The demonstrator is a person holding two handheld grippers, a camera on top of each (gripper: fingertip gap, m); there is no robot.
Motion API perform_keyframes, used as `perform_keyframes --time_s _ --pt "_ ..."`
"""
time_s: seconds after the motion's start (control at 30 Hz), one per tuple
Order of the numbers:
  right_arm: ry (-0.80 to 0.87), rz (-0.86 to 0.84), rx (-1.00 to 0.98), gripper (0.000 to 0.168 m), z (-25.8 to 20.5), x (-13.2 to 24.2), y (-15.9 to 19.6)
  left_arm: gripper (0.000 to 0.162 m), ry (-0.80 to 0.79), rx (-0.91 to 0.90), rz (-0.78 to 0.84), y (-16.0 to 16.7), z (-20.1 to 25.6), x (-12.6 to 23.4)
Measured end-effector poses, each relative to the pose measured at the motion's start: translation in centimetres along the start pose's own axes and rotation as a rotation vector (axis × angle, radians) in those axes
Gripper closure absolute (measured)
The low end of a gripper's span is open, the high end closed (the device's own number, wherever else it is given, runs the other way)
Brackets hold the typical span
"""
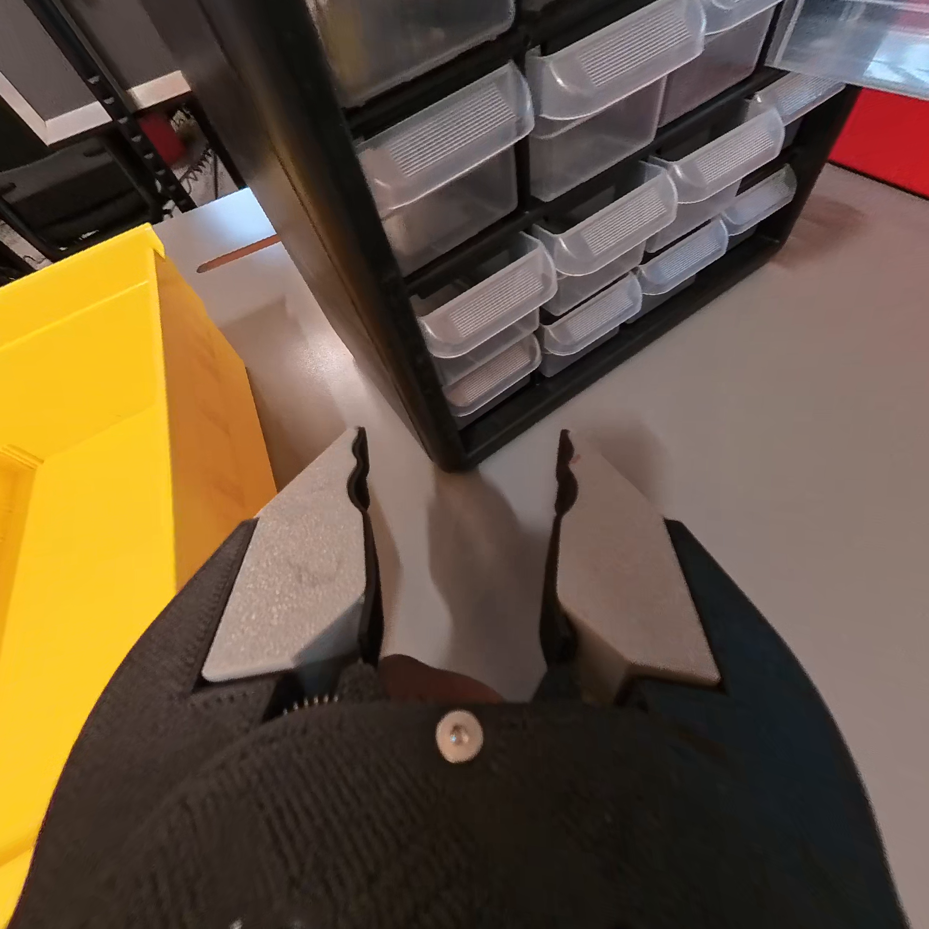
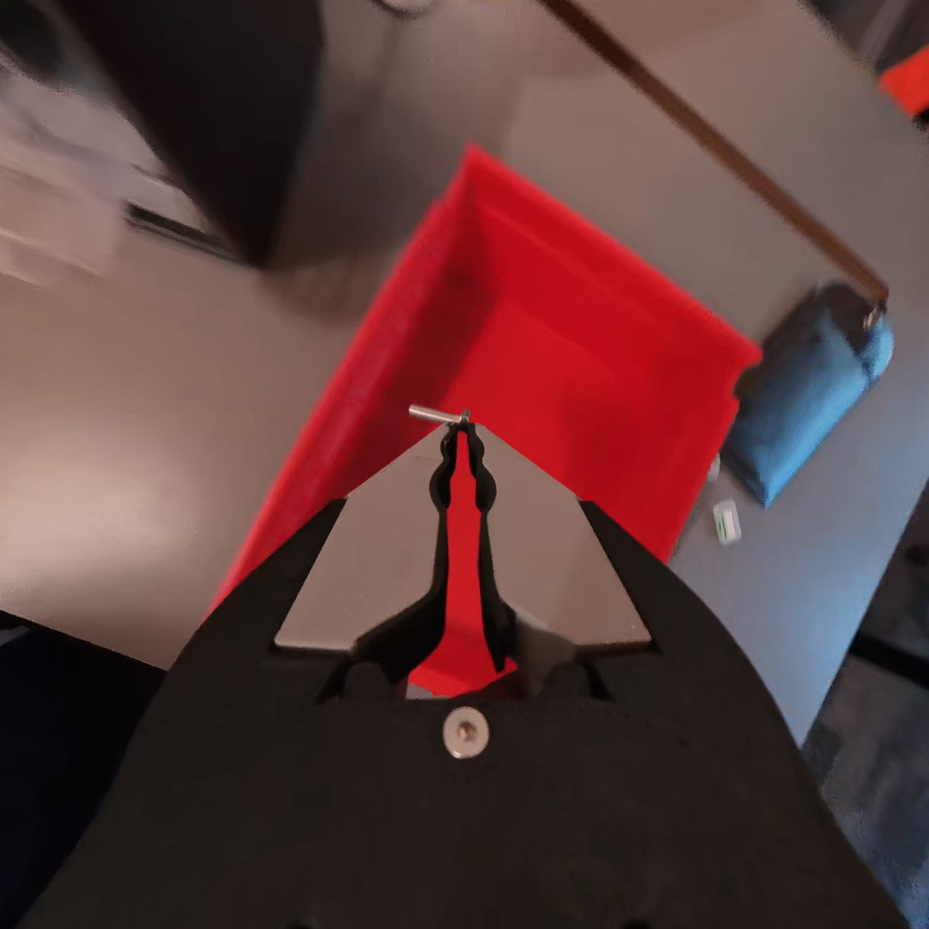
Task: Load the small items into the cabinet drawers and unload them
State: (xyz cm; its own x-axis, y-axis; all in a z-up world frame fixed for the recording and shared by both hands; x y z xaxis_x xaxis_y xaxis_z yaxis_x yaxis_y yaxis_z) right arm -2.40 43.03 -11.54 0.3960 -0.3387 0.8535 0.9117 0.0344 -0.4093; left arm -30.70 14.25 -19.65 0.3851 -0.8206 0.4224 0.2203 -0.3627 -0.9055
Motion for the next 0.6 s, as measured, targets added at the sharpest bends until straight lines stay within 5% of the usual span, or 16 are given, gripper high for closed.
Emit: perform_keyframes --time_s 0.3,0.6 --pt "-0.143 -0.222 -0.150 0.167 -1.7 -4.4 12.8 0.088 0.005 -0.014 -0.009 0.3 0.8 -0.2" --pt "-0.102 -0.185 -0.170 0.167 -1.3 -6.4 13.0 0.088 0.008 -0.038 -0.022 0.8 1.6 -0.6"
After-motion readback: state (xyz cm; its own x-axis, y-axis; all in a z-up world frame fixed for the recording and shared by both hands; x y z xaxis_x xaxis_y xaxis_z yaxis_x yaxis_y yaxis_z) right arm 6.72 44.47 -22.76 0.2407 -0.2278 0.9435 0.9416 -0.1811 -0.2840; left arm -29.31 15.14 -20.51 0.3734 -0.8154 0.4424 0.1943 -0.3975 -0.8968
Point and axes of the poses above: each gripper's, where its closed fingertips meet, x back along the fingers, y out of its underside, z = x × y across the jaws, the point moved 1 cm from there along x, back along the fingers, and after that the axes turned 15 degrees about x, right-handed, at the moved point
